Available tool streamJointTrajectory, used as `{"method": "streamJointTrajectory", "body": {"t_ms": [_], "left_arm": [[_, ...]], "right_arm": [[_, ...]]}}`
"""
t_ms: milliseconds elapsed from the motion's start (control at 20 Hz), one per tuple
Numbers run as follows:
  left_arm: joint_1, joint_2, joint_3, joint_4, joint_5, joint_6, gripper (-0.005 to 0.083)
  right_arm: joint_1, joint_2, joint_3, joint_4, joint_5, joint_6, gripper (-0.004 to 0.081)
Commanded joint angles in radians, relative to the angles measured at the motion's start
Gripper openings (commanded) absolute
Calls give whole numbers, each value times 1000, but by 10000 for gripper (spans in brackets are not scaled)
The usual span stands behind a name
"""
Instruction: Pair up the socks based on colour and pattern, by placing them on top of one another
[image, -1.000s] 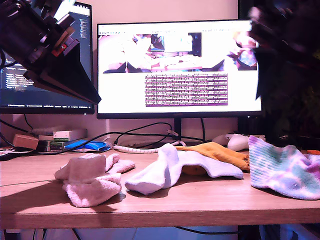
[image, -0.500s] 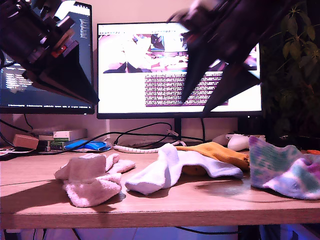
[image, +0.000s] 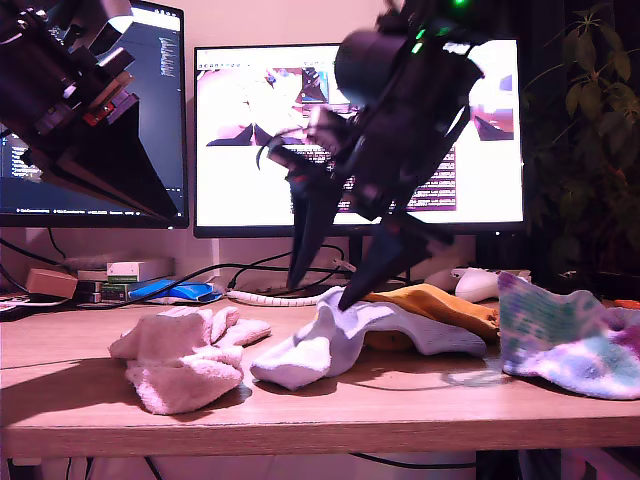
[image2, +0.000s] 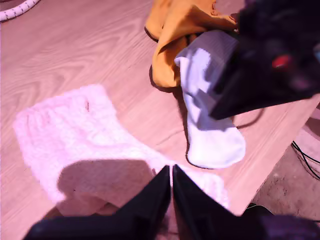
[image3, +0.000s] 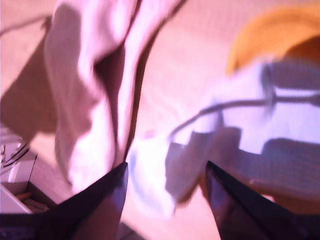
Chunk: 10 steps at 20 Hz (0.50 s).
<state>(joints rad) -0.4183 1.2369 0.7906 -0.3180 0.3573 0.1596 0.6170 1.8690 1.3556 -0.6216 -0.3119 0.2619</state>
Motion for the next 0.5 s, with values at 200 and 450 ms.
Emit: {"method": "streamJointTrajectory", "body": {"t_ms": [200,450], "left_arm": [[0,-7,-26,2,0,-3,-23],[0,-7,-25,-3,0,-3,-23]], "right_arm": [[10,71,11,6,8,1,258],[13,69,40,11,6,-8,-13]]}}
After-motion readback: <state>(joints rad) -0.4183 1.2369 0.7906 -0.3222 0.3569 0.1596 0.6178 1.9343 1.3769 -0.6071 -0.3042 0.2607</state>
